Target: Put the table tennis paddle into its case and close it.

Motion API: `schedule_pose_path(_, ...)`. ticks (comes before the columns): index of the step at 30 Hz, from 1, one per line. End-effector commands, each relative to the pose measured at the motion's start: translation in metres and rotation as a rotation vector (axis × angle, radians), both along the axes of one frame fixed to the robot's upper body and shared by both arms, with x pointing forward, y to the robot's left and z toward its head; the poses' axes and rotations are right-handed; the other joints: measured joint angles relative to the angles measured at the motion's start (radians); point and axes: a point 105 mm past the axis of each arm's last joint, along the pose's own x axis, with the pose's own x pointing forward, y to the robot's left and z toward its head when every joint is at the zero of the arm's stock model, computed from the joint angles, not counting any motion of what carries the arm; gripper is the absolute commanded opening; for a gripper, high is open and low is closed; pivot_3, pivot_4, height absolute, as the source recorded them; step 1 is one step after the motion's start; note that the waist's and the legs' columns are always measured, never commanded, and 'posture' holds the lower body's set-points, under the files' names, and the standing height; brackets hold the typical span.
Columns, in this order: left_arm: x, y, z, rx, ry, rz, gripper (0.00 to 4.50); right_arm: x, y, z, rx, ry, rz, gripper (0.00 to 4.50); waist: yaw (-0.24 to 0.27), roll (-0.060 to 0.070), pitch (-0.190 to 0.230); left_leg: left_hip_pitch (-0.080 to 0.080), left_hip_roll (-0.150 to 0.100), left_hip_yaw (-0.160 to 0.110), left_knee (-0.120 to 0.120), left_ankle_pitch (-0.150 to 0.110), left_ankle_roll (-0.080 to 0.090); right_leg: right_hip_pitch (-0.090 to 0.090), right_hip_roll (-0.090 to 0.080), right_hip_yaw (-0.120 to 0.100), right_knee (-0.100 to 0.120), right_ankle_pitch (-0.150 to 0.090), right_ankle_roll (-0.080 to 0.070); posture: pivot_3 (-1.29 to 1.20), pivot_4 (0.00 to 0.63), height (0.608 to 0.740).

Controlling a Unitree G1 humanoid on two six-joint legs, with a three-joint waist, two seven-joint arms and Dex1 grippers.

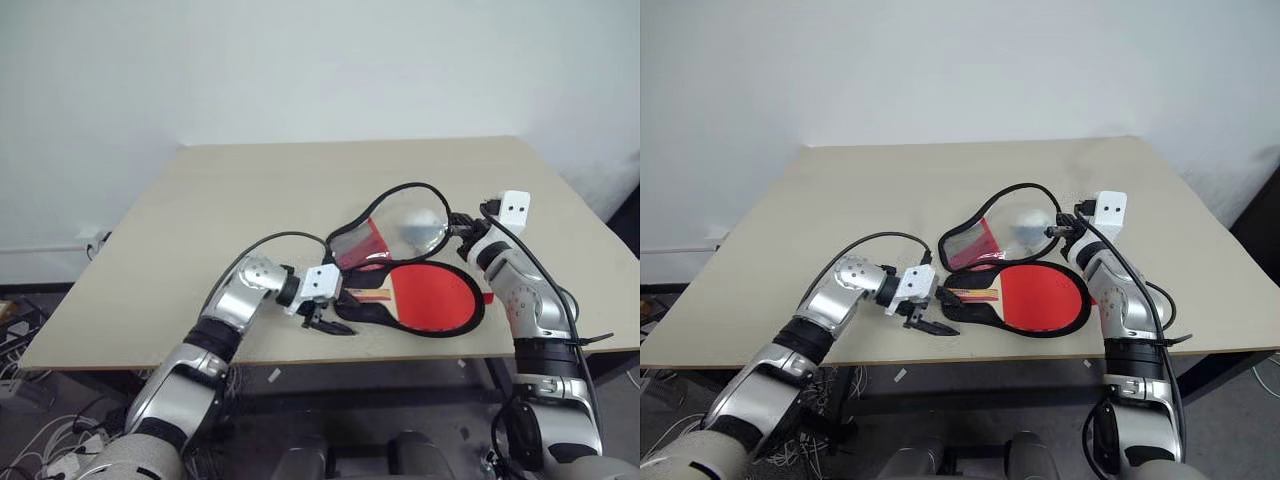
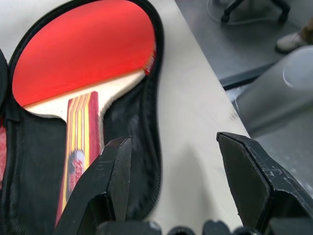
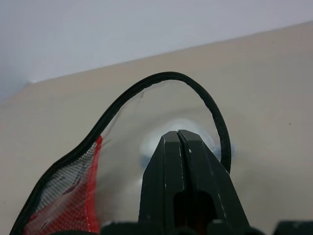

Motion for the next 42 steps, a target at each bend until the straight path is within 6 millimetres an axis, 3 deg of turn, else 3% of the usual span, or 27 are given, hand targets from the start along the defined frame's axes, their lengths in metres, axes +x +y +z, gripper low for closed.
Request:
schedule_pose_path(1, 0.008, -0.005, 0.003, 0.031, 0.000, 0.003, 2.91, 0.001, 0.000, 0.021, 0.003, -0.076, -0.008, 0.00, -0.001, 0.000, 0.000, 0.000, 0.000, 0.000, 0.000, 0.000, 0.000, 0.000, 0.000, 0.000, 0.000, 0.000, 0.001, 0.00, 0.000, 0.740)
schedule_pose_path(19, 0.021, -0.009, -0.016, 0.123, 0.000, 0.051, 2.91, -0.003, -0.002, 0.018, 0.009, -0.075, -0.032, 0.00, 0.000, 0.000, 0.000, -0.001, 0.002, 0.001, 0.000, 0.000, 0.001, 0.000, 0.000, 0.001, -0.002, 0.002, 0.003, 0.00, 0.000, 0.740)
schedule_pose_path(22, 0.020, -0.009, -0.017, 0.121, 0.005, 0.048, 2.45, -0.003, -0.001, 0.018, 0.008, -0.074, -0.029, 0.00, 0.000, 0.000, 0.000, -0.001, 0.002, 0.001, 0.000, 0.000, 0.001, 0.000, -0.001, 0.001, -0.002, 0.002, 0.003, 0.00, 0.000, 0.740)
schedule_pose_path(31, 0.018, -0.009, -0.015, 0.095, 0.031, 0.046, 0.03, -0.002, 0.002, 0.019, 0.002, -0.075, -0.016, 0.00, 0.000, -0.001, 0.000, -0.001, 0.003, 0.001, 0.000, 0.000, 0.002, 0.000, -0.001, 0.002, -0.002, 0.002, 0.003, 0.00, 0.000, 0.740)
schedule_pose_path(42, 0.011, 0.000, -0.016, 0.112, 0.024, 0.008, 0.03, -0.002, 0.003, 0.018, 0.004, -0.074, -0.013, 0.00, -0.001, -0.001, 0.000, -0.002, 0.003, 0.001, -0.001, 0.000, 0.002, -0.002, 0.000, 0.002, -0.003, 0.002, 0.004, 0.00, 0.000, 0.740)
